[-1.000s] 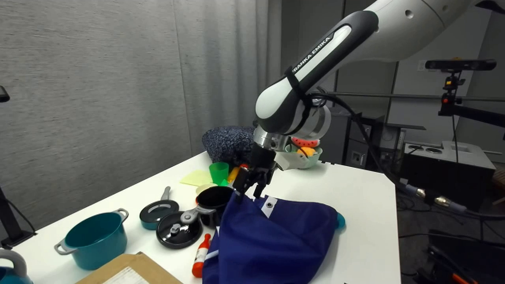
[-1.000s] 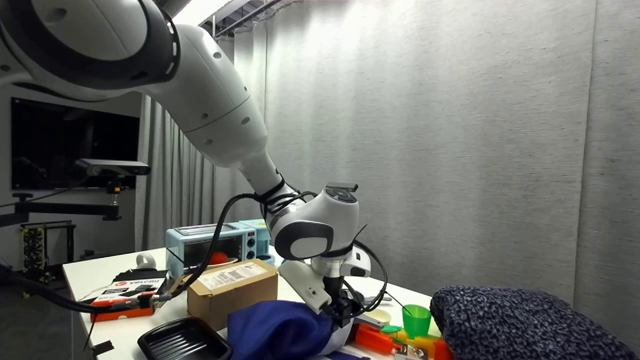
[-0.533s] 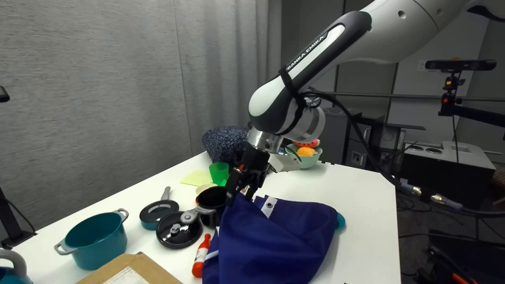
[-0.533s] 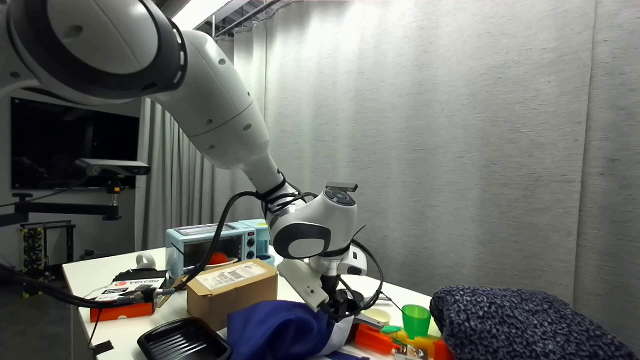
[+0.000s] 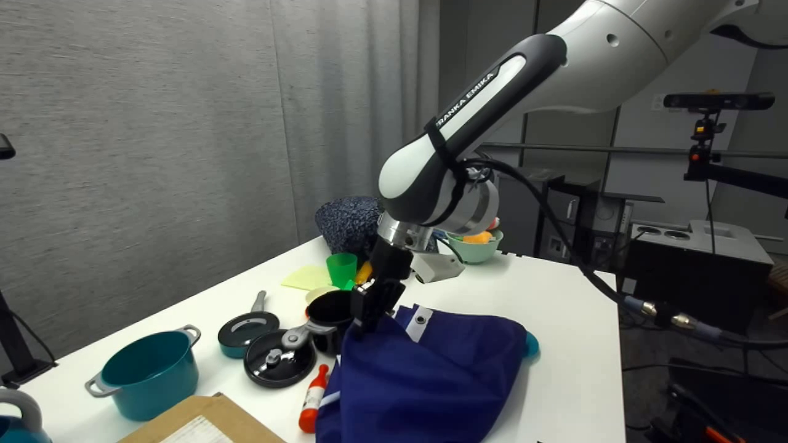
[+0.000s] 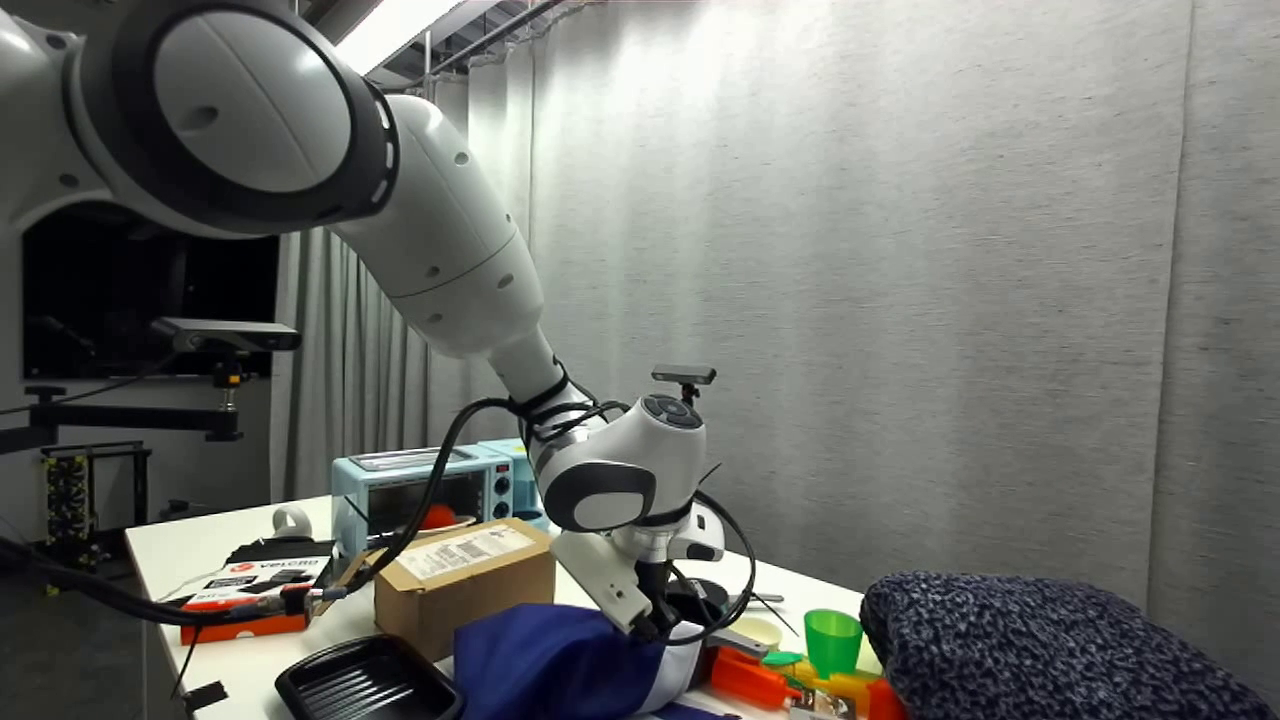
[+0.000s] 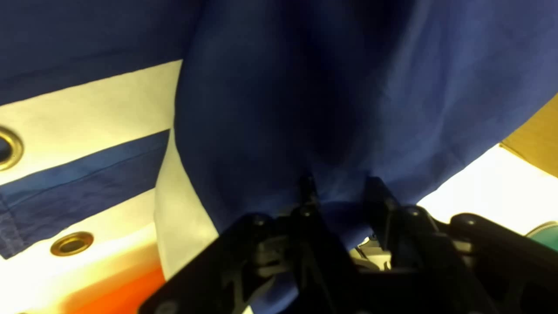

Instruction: Straighten the blue cloth

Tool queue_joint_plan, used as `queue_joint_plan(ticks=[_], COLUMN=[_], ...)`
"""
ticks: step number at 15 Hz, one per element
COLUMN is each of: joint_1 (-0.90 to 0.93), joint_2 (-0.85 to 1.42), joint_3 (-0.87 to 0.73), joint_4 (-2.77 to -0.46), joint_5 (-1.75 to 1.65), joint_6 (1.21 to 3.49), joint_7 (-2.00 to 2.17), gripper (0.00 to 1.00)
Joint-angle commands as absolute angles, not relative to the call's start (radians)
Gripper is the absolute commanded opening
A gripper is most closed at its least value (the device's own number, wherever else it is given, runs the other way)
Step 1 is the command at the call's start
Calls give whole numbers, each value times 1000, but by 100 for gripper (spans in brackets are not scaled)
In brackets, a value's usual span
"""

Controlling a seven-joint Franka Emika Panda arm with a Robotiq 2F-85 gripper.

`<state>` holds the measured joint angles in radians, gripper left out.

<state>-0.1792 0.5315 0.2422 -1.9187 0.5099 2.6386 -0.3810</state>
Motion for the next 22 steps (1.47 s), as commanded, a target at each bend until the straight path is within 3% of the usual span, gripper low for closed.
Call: queue_joint_plan(ticks=[1,2,22], joint_1=[-185,-185,-50], joint_2=[534,533,513], joint_3=[240,240,407], joint_4=[-1905,-1905,-1799], joint_5=[488,485,361], joint_6=[2643,2643,2415], joint_7=[-392,-392,-699], gripper=[5,0,0])
